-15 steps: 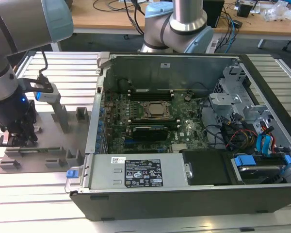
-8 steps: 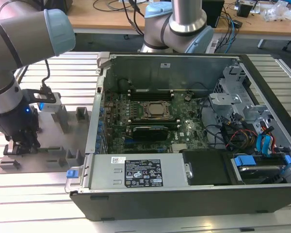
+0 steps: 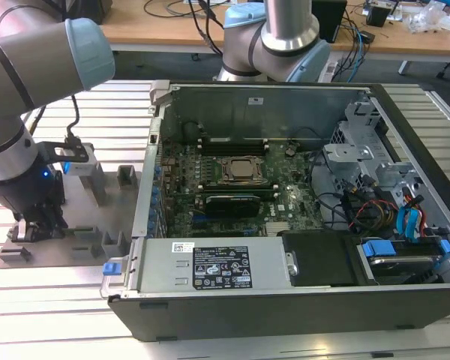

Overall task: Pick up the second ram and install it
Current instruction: 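Pick up the second ram and move it above second insertion slot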

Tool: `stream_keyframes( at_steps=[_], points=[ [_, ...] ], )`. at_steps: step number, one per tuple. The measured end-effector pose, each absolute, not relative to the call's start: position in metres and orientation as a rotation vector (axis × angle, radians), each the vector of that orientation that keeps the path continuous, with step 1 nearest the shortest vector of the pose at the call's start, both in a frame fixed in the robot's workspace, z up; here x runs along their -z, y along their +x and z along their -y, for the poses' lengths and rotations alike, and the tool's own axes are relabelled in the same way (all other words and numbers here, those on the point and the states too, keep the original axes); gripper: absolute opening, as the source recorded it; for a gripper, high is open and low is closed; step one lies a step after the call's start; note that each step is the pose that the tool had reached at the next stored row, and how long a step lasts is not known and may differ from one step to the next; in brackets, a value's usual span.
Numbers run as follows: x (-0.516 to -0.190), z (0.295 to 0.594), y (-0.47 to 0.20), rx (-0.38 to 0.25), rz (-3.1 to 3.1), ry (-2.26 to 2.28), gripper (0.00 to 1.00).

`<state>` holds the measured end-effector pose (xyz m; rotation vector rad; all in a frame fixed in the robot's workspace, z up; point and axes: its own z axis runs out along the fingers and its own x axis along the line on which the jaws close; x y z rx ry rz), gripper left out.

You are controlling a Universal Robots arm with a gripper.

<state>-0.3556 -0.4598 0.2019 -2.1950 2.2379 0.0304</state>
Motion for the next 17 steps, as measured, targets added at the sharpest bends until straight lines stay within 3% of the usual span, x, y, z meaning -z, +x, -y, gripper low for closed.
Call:
stream_keyframes(
  at_steps=[7,8,9,17],
  points=[
    [-0.2015,0.4598,-0.3632,-0.031,-2.237,-2.194,0.24],
    [-0.2015,0.4598,-0.3632,-0.031,-2.237,-2.194,0.22],
    [-0.2015,0.4598,-0.3632,-0.031,-2.237,-2.194,0.13],
    [-0.2015,0.4598,-0.3632,-0.031,-2.237,-2.194,0.13]
  ],
)
